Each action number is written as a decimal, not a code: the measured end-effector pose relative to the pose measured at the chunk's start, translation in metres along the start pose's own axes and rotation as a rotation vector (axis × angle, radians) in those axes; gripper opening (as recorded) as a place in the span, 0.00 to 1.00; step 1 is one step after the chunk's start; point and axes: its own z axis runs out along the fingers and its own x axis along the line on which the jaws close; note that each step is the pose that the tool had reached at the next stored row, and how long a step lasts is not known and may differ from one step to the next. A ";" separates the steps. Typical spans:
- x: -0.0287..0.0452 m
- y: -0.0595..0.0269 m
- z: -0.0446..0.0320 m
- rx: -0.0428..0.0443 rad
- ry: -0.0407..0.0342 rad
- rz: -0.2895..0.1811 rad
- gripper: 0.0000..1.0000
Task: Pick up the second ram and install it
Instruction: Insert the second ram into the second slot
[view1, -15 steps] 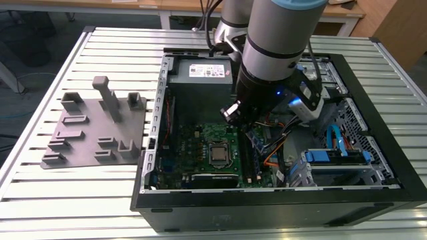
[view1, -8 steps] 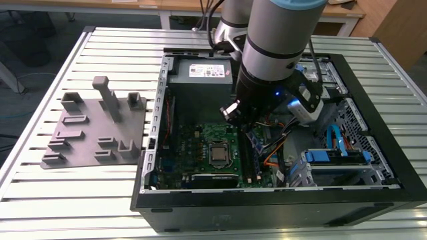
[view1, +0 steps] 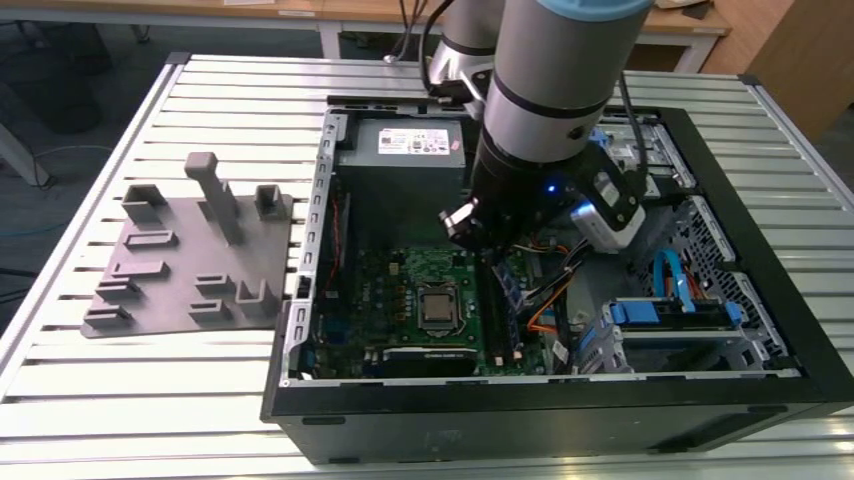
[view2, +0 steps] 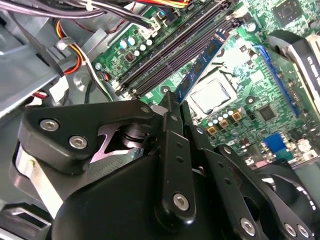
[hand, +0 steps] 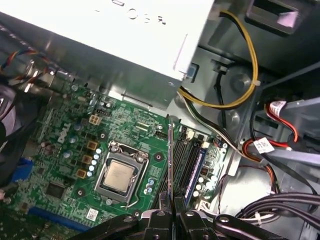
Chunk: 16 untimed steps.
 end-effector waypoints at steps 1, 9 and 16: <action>0.0000 0.0000 0.0002 0.0005 -0.0010 0.014 0.11; 0.0000 -0.0001 0.0011 0.0055 -0.0096 0.134 0.11; 0.0001 -0.0001 0.0017 0.0087 -0.0154 0.216 0.11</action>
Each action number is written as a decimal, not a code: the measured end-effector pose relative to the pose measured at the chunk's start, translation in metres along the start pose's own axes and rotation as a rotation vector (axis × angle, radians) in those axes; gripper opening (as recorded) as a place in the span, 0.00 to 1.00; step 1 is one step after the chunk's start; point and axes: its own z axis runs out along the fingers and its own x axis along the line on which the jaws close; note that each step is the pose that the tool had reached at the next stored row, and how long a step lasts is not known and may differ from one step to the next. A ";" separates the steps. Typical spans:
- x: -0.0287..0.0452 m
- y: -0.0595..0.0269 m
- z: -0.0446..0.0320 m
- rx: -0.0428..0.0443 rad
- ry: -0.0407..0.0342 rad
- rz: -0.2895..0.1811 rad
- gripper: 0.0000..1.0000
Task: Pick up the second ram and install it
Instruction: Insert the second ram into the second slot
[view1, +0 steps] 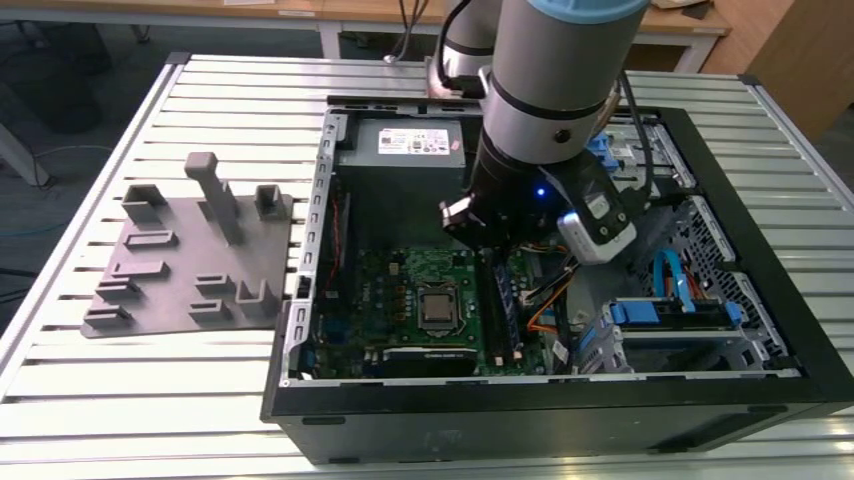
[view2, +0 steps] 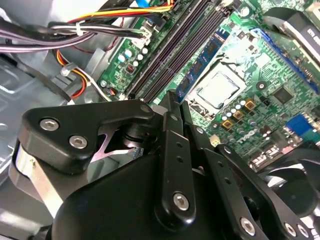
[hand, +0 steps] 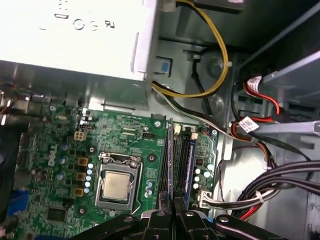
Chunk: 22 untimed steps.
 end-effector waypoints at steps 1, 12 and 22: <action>0.0000 0.0000 0.0000 0.0004 -0.0006 0.009 0.11; 0.0000 0.0000 0.0005 0.0042 -0.0076 0.105 0.11; 0.0000 -0.0001 0.0009 0.0074 -0.0132 0.184 0.11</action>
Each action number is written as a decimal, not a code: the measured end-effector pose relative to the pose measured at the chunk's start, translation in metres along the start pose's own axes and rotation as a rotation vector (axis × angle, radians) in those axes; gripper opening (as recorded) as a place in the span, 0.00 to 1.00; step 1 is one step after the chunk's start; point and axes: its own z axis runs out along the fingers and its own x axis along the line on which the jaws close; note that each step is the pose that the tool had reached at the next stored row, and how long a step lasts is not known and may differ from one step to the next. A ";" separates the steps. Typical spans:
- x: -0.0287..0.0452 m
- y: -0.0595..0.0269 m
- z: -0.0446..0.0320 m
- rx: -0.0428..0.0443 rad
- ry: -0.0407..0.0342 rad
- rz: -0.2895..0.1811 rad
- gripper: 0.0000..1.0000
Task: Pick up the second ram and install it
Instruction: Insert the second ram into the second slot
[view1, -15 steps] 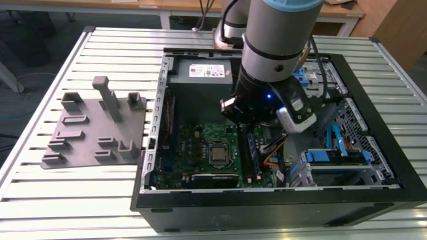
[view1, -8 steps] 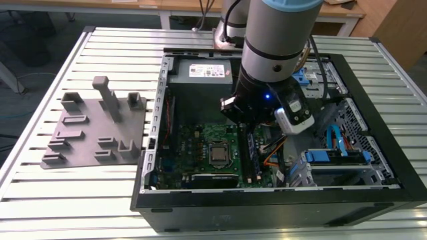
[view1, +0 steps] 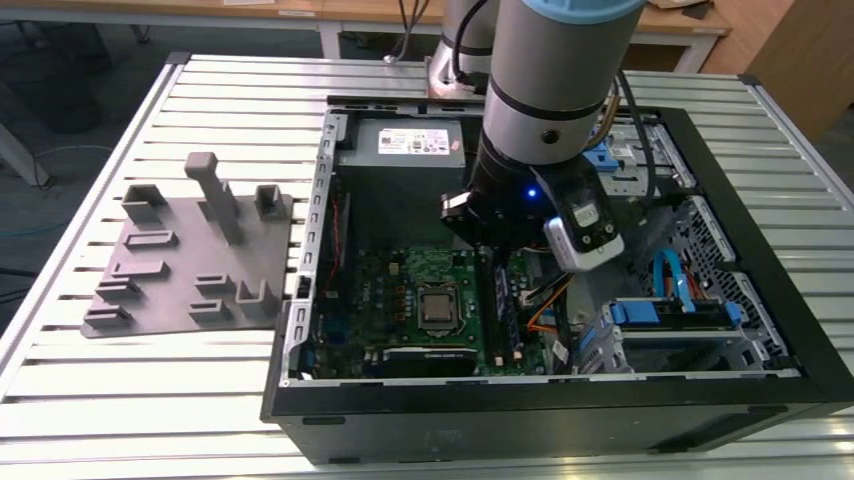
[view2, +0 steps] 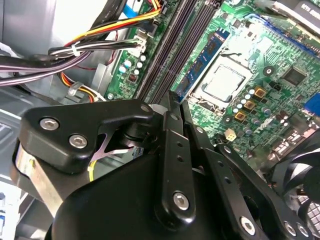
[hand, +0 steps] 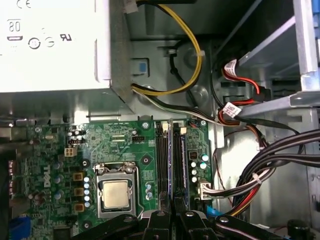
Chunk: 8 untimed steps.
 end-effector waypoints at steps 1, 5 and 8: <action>0.0000 0.0000 0.0000 0.0003 -0.0005 0.007 0.11; 0.0000 0.0000 0.0002 0.0015 -0.0025 0.035 0.11; 0.0000 0.0000 0.0003 0.0019 -0.0030 0.043 0.11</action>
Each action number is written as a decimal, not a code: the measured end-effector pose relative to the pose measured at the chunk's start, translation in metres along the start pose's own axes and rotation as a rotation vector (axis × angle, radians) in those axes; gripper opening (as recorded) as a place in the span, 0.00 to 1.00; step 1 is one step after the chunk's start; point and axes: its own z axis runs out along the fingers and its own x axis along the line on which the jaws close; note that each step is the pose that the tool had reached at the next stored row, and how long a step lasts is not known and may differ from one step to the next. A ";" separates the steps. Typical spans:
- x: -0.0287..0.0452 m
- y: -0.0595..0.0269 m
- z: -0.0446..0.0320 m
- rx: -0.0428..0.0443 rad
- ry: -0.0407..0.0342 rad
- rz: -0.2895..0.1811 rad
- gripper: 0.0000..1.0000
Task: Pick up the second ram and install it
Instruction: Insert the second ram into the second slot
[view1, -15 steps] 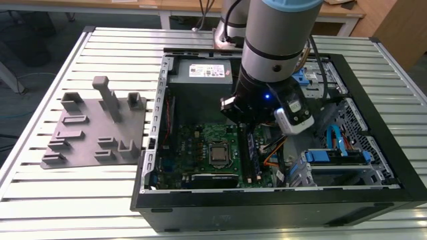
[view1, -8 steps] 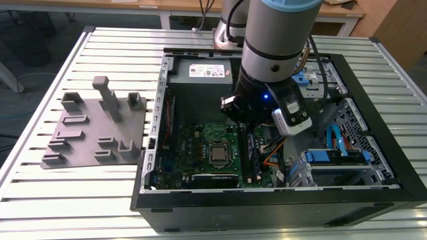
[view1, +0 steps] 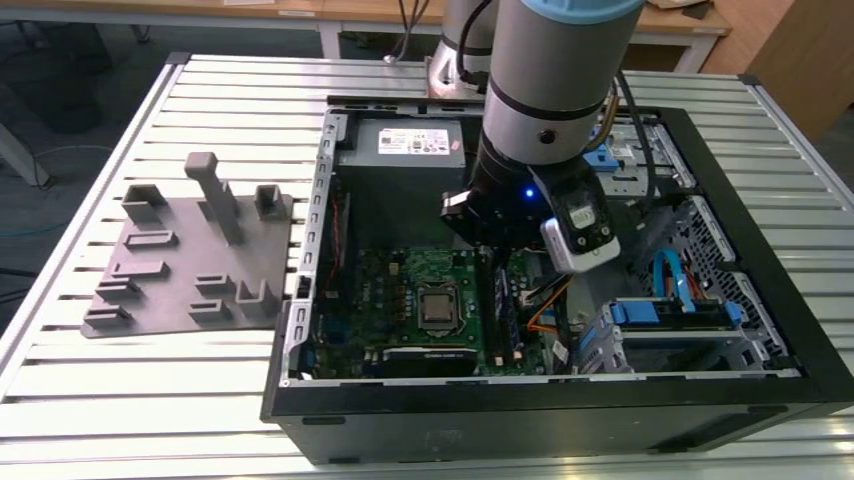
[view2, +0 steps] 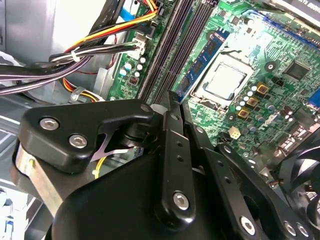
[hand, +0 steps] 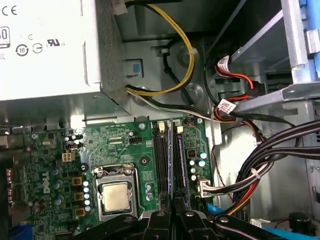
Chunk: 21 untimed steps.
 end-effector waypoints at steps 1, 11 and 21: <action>0.0000 0.0000 0.0001 -0.0004 0.0004 -0.007 0.11; 0.0001 -0.0001 0.0012 -0.0045 0.0077 -0.109 0.11; 0.0002 -0.0003 0.0037 -0.0046 0.0078 -0.110 0.11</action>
